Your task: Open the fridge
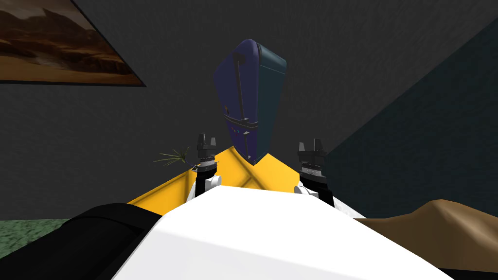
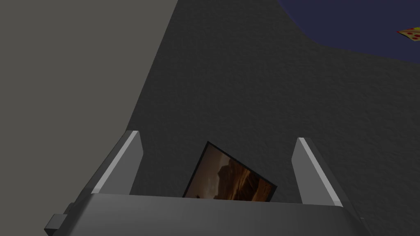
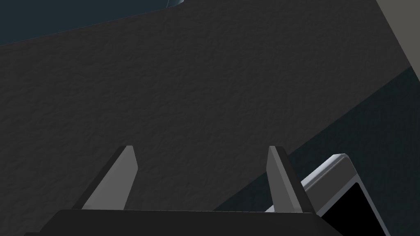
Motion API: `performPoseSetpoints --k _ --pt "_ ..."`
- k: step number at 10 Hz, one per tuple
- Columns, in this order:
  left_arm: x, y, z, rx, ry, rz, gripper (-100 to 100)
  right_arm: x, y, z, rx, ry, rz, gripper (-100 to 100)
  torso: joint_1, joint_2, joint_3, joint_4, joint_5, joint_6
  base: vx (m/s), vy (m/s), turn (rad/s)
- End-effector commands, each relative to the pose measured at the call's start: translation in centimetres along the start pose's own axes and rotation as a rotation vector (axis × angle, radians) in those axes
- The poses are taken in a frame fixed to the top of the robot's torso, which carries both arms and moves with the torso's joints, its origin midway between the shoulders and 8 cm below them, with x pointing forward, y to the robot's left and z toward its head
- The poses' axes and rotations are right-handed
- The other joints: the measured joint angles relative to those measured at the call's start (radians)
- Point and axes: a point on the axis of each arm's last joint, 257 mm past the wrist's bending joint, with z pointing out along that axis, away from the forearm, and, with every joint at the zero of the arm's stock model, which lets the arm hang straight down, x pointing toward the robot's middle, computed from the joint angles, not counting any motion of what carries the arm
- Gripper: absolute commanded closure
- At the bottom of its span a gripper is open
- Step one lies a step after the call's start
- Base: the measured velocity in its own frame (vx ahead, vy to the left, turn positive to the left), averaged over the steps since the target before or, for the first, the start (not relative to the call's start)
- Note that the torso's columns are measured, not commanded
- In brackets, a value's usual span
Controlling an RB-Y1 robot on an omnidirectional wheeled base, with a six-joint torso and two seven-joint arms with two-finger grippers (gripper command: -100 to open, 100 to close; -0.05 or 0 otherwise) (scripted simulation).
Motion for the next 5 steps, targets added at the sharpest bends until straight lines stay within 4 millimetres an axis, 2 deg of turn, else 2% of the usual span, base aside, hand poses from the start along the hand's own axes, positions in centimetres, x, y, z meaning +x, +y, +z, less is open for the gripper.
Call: performPoseSetpoints --k 1,5 --pt "0.00 0.00 0.00 0.000 0.000 0.000 0 0.00 0.00 0.00 0.000 0.000 0.000 0 0.000 0.040 -0.082 0.041 0.000 0.000 0.000 0.000 0.000" --pt "0.00 -0.01 0.00 0.000 0.000 0.000 0 0.00 0.01 0.00 0.000 0.000 0.000 0 0.000 0.322 -0.644 0.322 0.000 0.000 0.000 0.000 0.000"
